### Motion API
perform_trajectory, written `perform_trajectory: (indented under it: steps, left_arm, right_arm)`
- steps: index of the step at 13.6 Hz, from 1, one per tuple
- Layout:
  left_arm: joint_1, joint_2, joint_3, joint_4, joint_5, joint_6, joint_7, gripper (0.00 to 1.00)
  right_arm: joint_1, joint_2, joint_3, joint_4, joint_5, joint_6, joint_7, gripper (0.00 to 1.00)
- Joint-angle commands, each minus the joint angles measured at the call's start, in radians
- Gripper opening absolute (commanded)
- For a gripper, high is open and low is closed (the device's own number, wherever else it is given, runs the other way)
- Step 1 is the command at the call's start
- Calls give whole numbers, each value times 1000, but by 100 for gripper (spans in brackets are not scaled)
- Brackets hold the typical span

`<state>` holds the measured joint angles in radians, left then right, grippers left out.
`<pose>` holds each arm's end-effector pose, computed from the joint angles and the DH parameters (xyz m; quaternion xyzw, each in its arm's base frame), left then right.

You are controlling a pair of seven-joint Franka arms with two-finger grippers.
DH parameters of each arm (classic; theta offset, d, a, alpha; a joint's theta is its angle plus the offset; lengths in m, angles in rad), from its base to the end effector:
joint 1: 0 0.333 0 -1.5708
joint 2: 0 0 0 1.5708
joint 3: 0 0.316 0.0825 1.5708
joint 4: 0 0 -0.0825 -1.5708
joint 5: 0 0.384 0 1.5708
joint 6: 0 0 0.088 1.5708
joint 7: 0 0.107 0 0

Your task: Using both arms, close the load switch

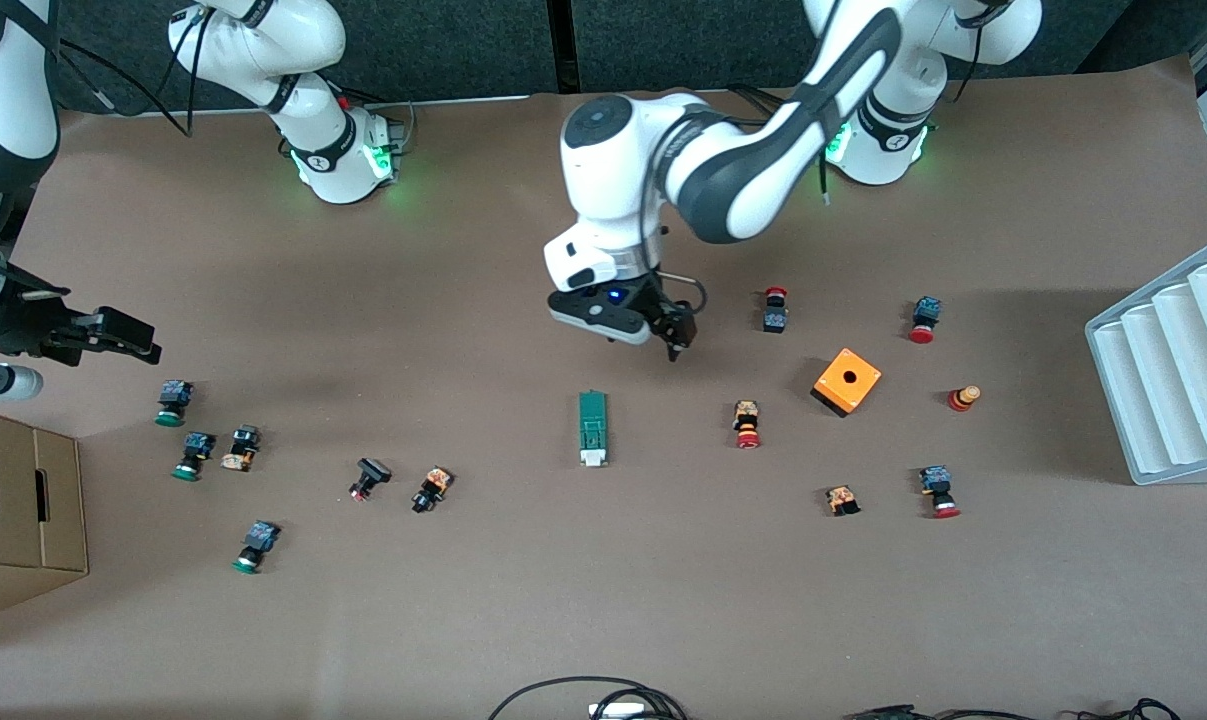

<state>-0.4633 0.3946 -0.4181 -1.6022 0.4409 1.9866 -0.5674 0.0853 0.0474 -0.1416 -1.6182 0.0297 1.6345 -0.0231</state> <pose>0.4706 -0.4761 0.4224 -0.9664 0.2248 -0.0936 0.0830 0.5713 -0.0274 0.5811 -0.9997 0.0177 0.0148 0.0121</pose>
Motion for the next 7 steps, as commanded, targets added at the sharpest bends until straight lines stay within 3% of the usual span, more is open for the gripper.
perform_trajectory:
  steps: [1, 5, 7]
  left_arm:
    - [54, -40, -7, 40, -112, -93, 104, 100]
    - [176, -55, -7, 137, -249, -216, 295, 100]
    - [251, -89, -7, 142, -307, -235, 354, 100]
  right_arm:
    - [2, -17, -4, -19, -16, 15, -3, 100]
    - [1, -15, -4, -19, -17, 16, -5, 100]
    - [2, -12, -6, -19, -17, 18, 0, 100]
